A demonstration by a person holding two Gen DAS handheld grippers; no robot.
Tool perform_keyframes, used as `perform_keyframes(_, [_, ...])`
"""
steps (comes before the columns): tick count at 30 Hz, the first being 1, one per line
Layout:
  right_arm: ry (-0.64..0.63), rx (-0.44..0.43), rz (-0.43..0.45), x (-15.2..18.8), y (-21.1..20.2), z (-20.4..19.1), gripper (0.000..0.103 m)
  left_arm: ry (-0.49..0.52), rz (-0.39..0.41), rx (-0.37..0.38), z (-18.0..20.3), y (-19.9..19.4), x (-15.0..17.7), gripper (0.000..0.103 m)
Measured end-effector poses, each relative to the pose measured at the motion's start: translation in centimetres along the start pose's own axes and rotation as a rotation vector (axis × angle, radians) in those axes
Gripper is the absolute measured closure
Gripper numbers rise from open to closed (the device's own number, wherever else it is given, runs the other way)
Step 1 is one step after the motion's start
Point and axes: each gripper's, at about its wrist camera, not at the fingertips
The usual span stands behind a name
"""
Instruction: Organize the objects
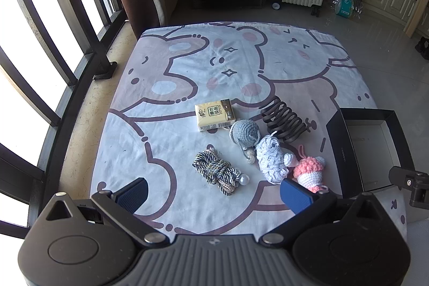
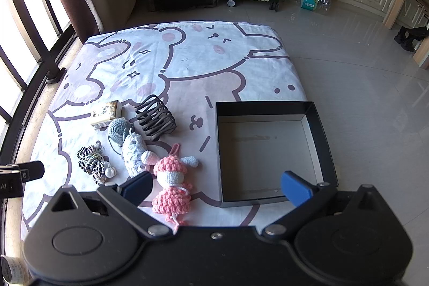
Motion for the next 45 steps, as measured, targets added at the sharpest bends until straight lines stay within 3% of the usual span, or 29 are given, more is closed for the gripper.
perform_keyframes(45, [0.0,-0.008,-0.008,0.1,-0.1,-0.1,0.0,-0.029,0.004,0.016,0.0,0.0,0.0,0.0])
Point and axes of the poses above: each gripper's, at about its wrist camera, not at the fingertips, and y roughly the way its jaws point, z to its right, x to its underside, and after that the axes turned 3 degrees about -x, right-handed
